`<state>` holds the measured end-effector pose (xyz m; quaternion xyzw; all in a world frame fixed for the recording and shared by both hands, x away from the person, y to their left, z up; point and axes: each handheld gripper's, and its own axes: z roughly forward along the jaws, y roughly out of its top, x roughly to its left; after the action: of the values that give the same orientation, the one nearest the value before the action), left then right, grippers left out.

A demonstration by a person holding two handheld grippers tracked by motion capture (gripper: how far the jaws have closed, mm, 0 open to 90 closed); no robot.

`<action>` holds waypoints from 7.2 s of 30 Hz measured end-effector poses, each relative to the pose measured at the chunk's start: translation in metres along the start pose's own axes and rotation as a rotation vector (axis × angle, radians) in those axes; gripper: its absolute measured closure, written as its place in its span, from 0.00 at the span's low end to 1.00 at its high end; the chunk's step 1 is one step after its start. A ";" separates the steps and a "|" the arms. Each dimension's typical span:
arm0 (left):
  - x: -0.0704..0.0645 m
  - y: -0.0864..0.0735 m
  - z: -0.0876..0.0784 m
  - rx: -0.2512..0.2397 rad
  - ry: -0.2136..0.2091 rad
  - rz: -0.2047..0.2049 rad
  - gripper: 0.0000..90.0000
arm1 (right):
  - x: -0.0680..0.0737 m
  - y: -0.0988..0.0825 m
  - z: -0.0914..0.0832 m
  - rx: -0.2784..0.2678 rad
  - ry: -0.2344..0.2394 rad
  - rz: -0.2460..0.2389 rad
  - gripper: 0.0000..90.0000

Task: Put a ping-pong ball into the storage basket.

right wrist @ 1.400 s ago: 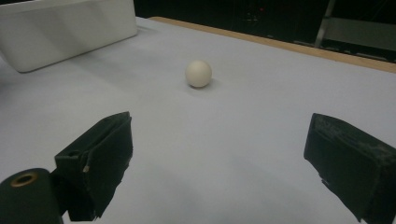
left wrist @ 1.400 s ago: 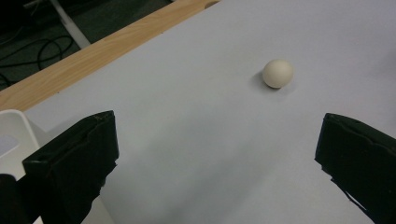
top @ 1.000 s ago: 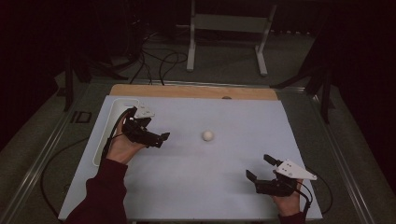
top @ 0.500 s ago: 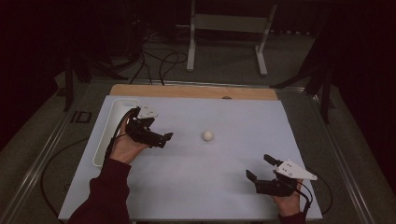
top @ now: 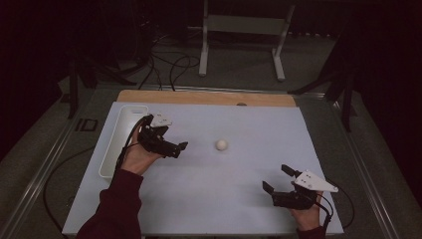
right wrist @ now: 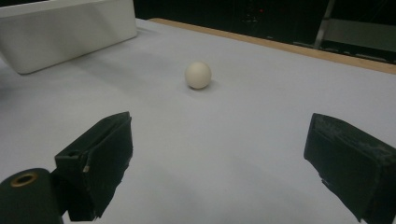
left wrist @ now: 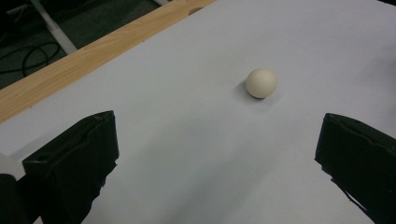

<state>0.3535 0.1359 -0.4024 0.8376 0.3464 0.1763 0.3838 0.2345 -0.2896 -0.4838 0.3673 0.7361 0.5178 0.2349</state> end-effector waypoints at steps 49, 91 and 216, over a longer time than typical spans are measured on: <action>-0.022 0.009 0.029 0.010 -0.044 0.025 0.00 | 0.000 0.000 0.001 0.000 0.002 -0.001 0.09; -0.042 0.021 0.053 0.013 -0.085 0.051 0.00 | -0.001 0.000 -0.001 -0.002 0.001 0.000 0.09; -0.056 0.025 0.133 0.066 -0.115 0.057 0.00 | -0.002 0.000 -0.002 -0.007 -0.003 0.002 0.09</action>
<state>0.4003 0.0149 -0.4705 0.8682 0.3053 0.1273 0.3699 0.2345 -0.2921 -0.4831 0.3681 0.7334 0.5201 0.2370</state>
